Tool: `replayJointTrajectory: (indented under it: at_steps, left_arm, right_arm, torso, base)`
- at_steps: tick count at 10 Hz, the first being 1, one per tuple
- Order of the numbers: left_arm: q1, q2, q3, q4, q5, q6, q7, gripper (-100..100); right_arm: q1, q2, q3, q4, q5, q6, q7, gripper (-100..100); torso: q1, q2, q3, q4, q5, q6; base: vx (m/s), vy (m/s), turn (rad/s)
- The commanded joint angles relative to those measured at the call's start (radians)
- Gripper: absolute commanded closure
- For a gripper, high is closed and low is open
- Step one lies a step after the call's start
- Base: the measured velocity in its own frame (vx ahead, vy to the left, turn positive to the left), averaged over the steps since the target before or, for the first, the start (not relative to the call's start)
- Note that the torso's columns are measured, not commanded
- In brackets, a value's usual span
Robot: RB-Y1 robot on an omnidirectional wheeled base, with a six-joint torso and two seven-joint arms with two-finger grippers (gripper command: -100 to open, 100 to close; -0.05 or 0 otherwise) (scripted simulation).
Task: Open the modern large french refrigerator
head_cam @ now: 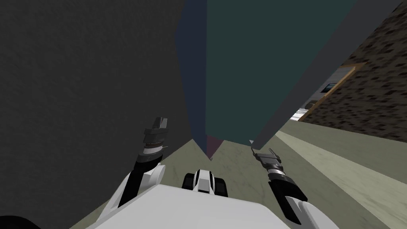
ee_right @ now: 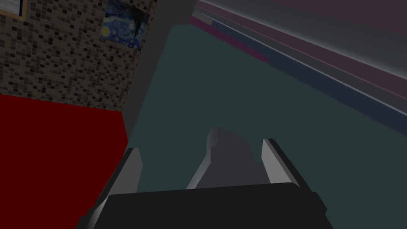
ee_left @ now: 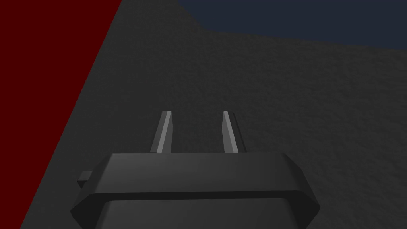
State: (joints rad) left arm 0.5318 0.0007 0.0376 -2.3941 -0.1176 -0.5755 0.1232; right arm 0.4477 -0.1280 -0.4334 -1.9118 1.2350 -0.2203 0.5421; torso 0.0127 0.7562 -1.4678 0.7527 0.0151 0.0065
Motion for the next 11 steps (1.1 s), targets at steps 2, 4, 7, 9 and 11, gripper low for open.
replayJointTrajectory:
  at_steps: [2,4,7,9,11]
  left_arm:
    - [0.000,0.000,0.000,0.000,0.000,0.000,0.000,0]
    - [0.000,0.000,0.000,0.000,0.000,0.000,0.000,0]
    - [-0.001,0.000,0.000,0.000,0.000,0.000,0.000,0]
    - [-0.001,0.000,0.000,0.000,0.000,0.000,0.000,0]
    - [-0.001,0.000,0.000,0.000,0.000,0.000,0.000,0]
  right_arm:
    - [0.058,-0.063,0.056,-0.077,0.024,-0.047,-0.097,-100]
    - [0.088,-0.089,0.086,-0.108,0.036,-0.061,-0.151,-100]
    - [0.103,-0.081,0.096,-0.067,0.047,-0.053,-0.136,0]
    - [0.109,-0.080,0.099,-0.058,0.049,-0.054,-0.134,0]
    - [0.113,-0.079,0.101,-0.052,0.051,-0.055,-0.133,0]
  torso:
    - [0.000,0.000,-0.001,0.001,0.000,-0.007]
    - [0.002,0.001,0.000,0.002,0.001,-0.002]
    - [-0.004,-0.005,-0.002,-0.005,-0.007,-0.007]
    - [-0.007,-0.011,-0.006,-0.009,-0.009,-0.006]
    - [-0.010,-0.015,-0.007,-0.011,-0.012,-0.006]
  base:
    - [0.110,0.030,-0.311]
    - [0.146,0.055,-0.336]
    - [0.022,0.006,-0.011]
    - [0.000,0.000,0.000]
    - [0.000,0.000,0.000]
